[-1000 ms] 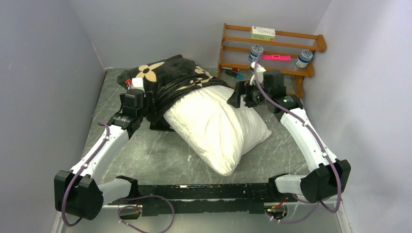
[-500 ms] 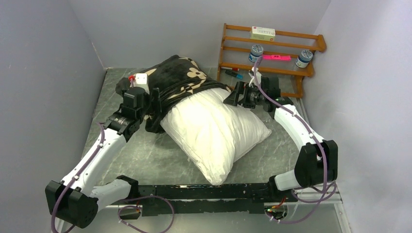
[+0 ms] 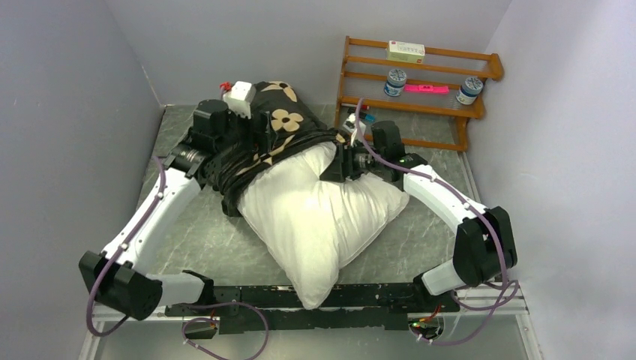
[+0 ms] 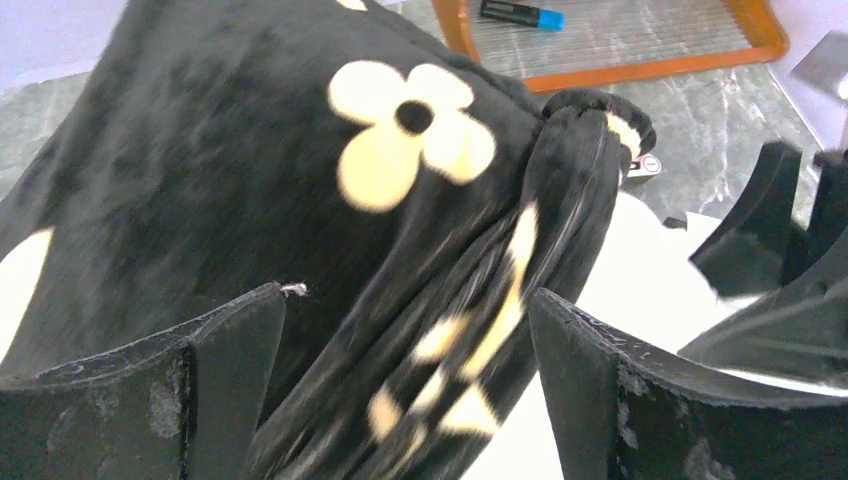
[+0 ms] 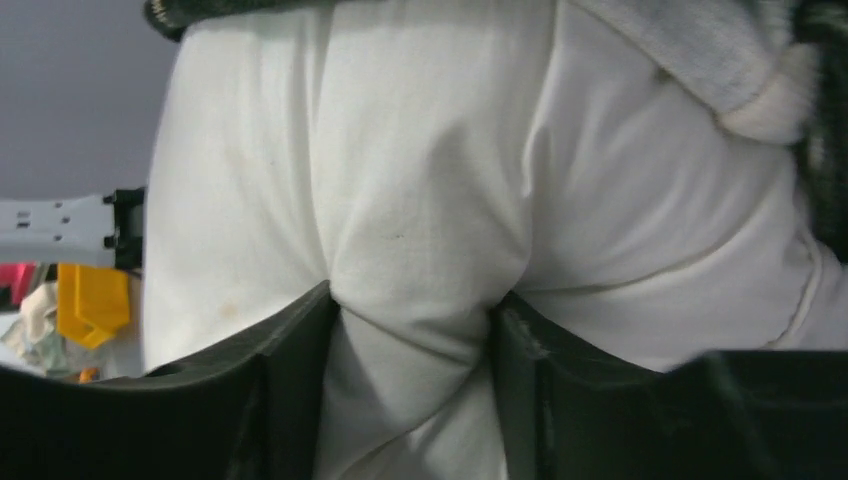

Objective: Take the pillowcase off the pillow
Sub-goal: Remove the pillow from the pillowcase.

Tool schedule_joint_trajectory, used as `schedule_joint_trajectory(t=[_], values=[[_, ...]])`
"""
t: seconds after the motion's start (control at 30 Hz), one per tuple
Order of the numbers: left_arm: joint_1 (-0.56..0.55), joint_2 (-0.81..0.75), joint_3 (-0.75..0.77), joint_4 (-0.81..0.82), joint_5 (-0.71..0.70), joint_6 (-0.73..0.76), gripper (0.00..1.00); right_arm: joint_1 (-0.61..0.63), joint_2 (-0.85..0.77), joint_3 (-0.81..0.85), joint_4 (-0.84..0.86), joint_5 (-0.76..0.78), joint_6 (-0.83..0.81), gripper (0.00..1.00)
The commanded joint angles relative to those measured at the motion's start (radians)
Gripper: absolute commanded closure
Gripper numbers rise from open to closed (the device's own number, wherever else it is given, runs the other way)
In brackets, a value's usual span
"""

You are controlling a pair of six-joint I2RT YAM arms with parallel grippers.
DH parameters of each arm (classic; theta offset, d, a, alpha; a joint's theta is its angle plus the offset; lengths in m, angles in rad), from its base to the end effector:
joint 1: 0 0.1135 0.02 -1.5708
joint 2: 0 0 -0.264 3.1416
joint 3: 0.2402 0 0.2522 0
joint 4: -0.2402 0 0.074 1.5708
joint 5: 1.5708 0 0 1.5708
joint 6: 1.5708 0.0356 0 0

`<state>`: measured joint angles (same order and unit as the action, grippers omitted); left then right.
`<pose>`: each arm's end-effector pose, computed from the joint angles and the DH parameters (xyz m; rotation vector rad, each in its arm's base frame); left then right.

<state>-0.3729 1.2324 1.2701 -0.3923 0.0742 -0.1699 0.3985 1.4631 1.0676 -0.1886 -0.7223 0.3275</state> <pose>0.2575 -0.1036 0.3937 0.2475 1.9330 -0.4332 0.2902 0.1477 0.2814 -0.5206 2.1660 1.1877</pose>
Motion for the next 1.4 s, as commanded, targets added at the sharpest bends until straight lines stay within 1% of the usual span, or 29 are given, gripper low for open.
schedule_joint_trajectory(t=[0.0, 0.07, 0.13, 0.2, 0.23, 0.4, 0.53, 0.63, 0.8, 0.9, 1.0, 1.13, 1.33, 1.37], values=[[-0.002, 0.1, 0.135, -0.044, 0.099, -0.005, 0.04, 0.123, 0.005, 0.032, -0.062, -0.067, -0.063, 0.54], [-0.001, 0.146, 0.187, -0.066, 0.137, 0.022, 0.04, 0.146, -0.011, 0.038, -0.06, -0.045, -0.068, 0.71], [-0.003, 0.19, 0.242, -0.089, 0.211, 0.059, 0.06, 0.165, -0.031, 0.038, -0.054, -0.035, -0.066, 0.85], [-0.01, 0.223, 0.277, -0.103, 0.267, 0.071, 0.07, 0.178, -0.048, 0.041, -0.058, -0.011, -0.068, 0.96], [-0.024, 0.229, 0.284, -0.102, 0.275, 0.081, 0.07, 0.185, -0.055, 0.041, -0.058, -0.001, -0.068, 0.99], [-0.137, 0.248, 0.301, -0.123, 0.185, 0.192, 0.04, 0.204, -0.082, 0.042, -0.04, 0.023, -0.061, 1.0], [-0.178, 0.293, 0.316, -0.127, 0.141, 0.222, 0.04, 0.231, -0.082, 0.061, -0.057, 0.051, -0.075, 1.0], [-0.212, 0.349, 0.351, -0.148, 0.078, 0.256, 0.04, 0.256, -0.087, 0.076, -0.09, 0.091, -0.092, 1.0], [-0.224, 0.424, 0.386, -0.134, -0.062, 0.254, 0.04, 0.278, -0.123, 0.063, -0.09, 0.105, -0.101, 1.0], [-0.224, 0.471, 0.424, -0.144, -0.11, 0.247, 0.05, 0.285, -0.162, 0.049, -0.099, 0.116, -0.109, 1.0], [-0.223, 0.505, 0.443, -0.14, -0.181, 0.223, 0.1, 0.286, -0.2, 0.038, -0.129, 0.155, -0.124, 1.0], [-0.221, 0.535, 0.493, -0.137, -0.288, 0.201, 0.2, 0.286, -0.244, 0.01, -0.154, 0.171, -0.136, 1.0], [-0.207, 0.571, 0.562, -0.102, -0.36, 0.176, 0.34, 0.288, -0.296, -0.039, -0.2, 0.165, -0.157, 1.0], [-0.199, 0.582, 0.577, -0.102, -0.381, 0.176, 0.38, 0.287, -0.31, -0.046, -0.21, 0.17, -0.159, 1.0]])
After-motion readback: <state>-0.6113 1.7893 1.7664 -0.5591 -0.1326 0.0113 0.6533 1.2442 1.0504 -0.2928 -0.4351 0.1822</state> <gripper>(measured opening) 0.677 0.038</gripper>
